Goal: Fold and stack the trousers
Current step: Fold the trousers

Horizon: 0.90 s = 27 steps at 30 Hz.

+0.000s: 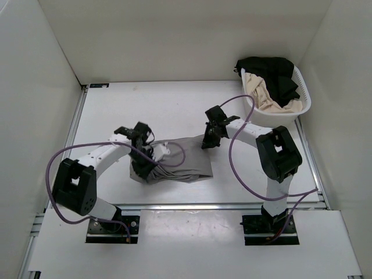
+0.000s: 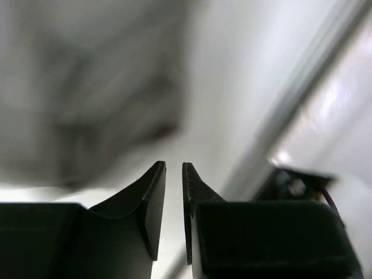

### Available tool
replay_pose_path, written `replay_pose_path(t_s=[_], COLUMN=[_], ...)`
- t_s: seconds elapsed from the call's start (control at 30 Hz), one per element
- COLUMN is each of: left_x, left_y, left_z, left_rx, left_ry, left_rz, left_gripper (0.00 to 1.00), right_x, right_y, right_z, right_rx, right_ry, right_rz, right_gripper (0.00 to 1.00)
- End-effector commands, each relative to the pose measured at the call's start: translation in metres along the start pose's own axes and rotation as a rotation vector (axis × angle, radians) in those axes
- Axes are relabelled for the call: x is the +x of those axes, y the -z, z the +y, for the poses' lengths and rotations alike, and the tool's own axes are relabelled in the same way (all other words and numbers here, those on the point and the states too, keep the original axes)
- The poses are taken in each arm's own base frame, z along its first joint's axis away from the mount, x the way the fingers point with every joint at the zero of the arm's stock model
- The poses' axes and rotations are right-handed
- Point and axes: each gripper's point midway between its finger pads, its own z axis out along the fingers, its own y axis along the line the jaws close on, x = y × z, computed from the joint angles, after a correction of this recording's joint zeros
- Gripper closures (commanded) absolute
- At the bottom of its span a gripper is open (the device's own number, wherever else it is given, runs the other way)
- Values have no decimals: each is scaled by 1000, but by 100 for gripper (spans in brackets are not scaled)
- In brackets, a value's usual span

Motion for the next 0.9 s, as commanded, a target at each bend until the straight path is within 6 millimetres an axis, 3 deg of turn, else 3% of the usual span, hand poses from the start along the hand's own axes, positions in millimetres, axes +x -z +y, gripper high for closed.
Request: replay_pose_path(t_s=[0.0, 0.07, 0.1, 0.17, 0.23, 0.3, 0.33, 0.5, 0.77, 0.83, 0.87], left_x=[47, 56, 45, 3, -40, -57, -64, -42, -28, -27, -23], left_y=[-15, -17, -11, 14, 45, 54, 55, 19, 1, -1, -3], left_z=[-37, -41, -38, -22, -11, -5, 0, 29, 57, 56, 53], left_rx=[110, 112, 102, 43, -7, -9, -18, -74, -185, -180, -169], left_ry=[-36, -43, -46, -50, -67, -50, -47, 37, 87, 102, 107], left_rz=[98, 113, 65, -65, -193, -230, -241, -103, -31, -25, -11], left_gripper=[70, 70, 70, 67, 55, 52, 46, 43, 41, 51, 67], right_x=[1, 1, -2, -5, 0, 0, 1, 1, 1, 1, 1], right_y=[-1, 2, 2, 5, 4, 4, 4, 4, 4, 4, 4], right_z=[-2, -3, -5, -5, -9, -9, -11, -11, -12, -12, -12], right_rx=[1, 8, 10, 11, 23, 23, 30, 30, 30, 30, 30], right_ry=[-11, -11, -19, -9, -11, -11, -12, -3, 6, 6, 6], right_rz=[1, -6, -9, -22, -9, -8, -2, -2, -1, -1, -1], right_gripper=[89, 89, 89, 89, 89, 89, 88, 83, 82, 82, 82])
